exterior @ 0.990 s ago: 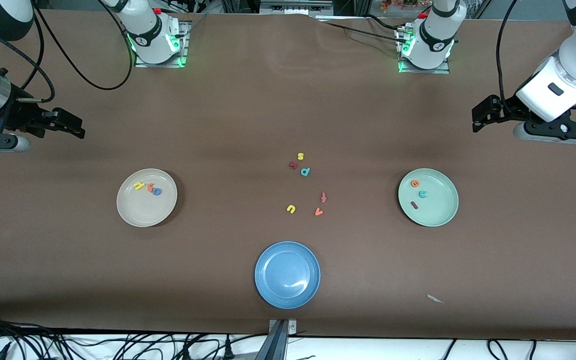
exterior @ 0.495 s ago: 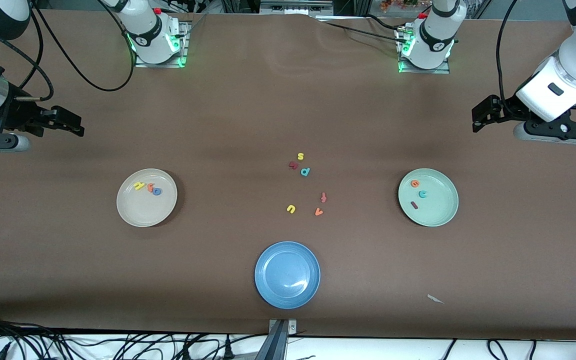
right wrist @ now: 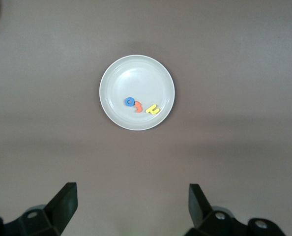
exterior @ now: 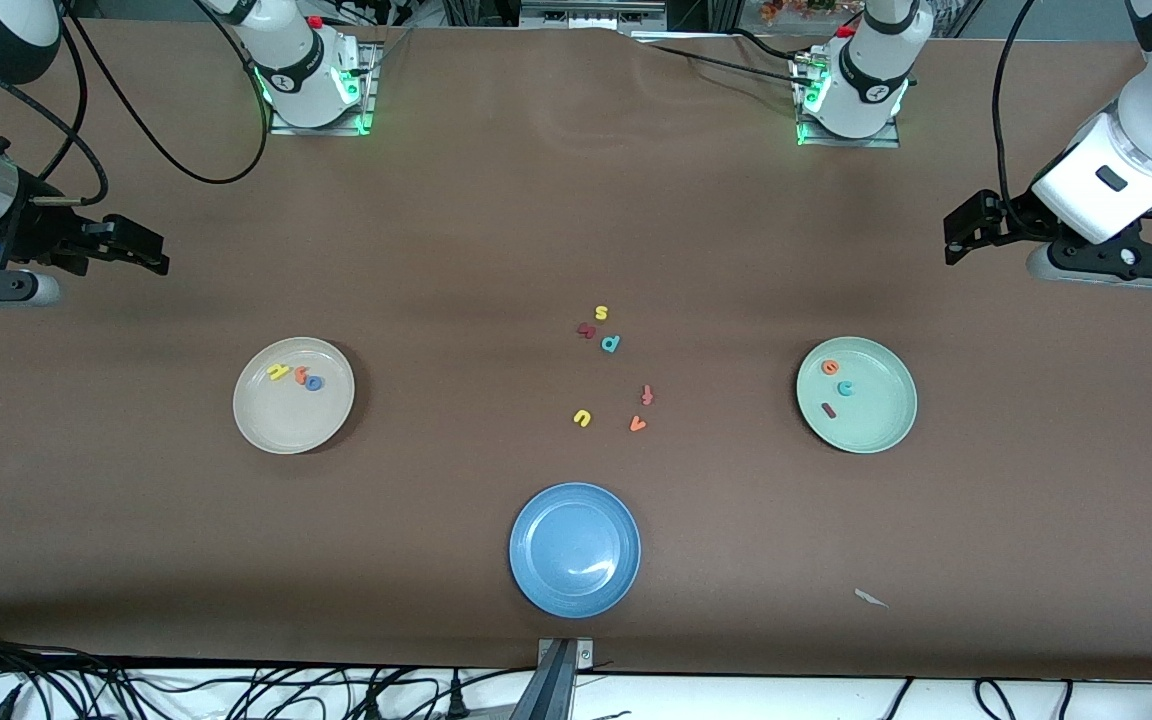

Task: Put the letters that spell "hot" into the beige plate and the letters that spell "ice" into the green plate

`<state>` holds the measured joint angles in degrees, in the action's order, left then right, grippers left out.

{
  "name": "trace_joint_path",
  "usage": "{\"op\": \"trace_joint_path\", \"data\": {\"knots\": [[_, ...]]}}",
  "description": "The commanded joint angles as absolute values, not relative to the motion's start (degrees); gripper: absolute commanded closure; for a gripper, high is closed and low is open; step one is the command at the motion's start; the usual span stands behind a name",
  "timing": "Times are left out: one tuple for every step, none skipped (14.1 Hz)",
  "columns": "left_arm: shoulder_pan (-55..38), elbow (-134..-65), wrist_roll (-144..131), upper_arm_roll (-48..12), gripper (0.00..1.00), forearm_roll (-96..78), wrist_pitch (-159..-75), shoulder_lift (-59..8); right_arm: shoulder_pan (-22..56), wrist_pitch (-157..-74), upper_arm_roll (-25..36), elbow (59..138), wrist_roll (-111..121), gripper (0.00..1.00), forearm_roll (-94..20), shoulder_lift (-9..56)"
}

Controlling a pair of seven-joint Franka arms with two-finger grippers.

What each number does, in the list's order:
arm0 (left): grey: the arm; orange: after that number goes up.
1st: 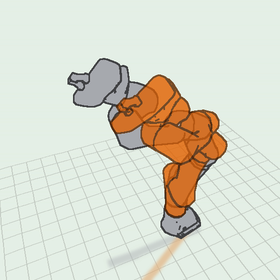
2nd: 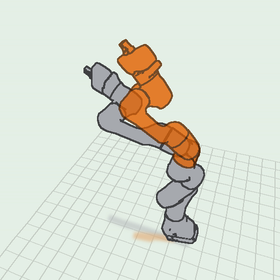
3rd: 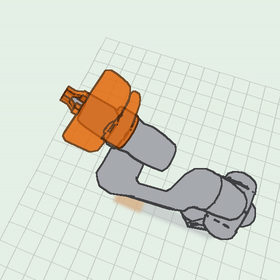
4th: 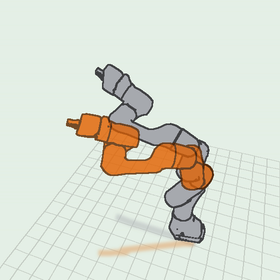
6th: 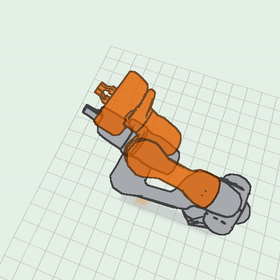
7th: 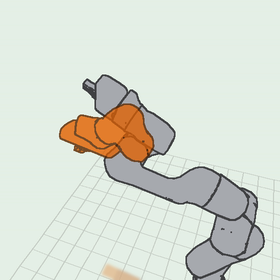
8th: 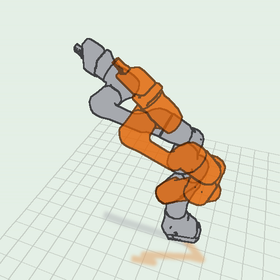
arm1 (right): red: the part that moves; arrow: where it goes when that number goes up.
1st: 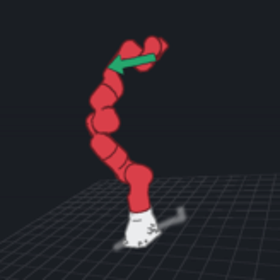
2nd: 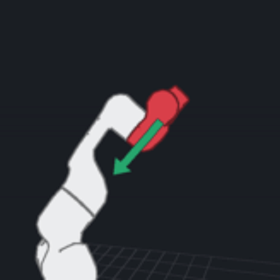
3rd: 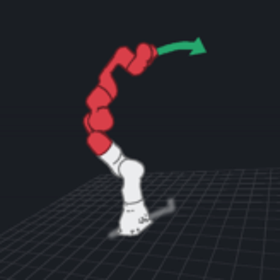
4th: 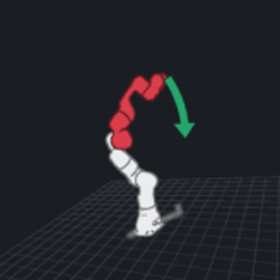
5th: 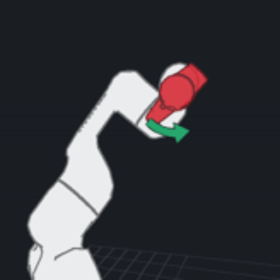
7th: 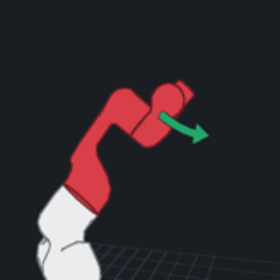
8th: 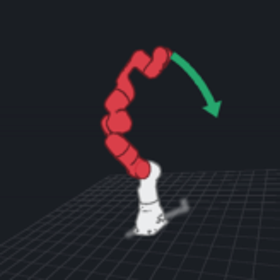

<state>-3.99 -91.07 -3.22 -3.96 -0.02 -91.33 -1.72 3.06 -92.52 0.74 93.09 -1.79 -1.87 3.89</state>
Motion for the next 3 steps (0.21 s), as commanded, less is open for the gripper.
{"op": "trace_joint_path", "data": {"knots": [[-3.8, -90.0, -2.5, -4.3, 0.00, 1.2, -90.6, -1.9, 2.5, -90.9, 0.2, 91.1, -1.4, 0.00, -1.2, 4.7], [-3.8, -90.0, -2.5, -4.3, 0.00, 1.2, -90.6, -1.9, 2.5, -90.8, 0.2, 91.1, -1.4, 0.00, -1.2, 4.7], [-3.8, -90.0, -2.5, -4.3, 0.00, 1.2, -90.6, -1.9, 2.5, -90.8, 0.2, 91.1, -1.4, 0.00, -1.2, 4.7]]}}
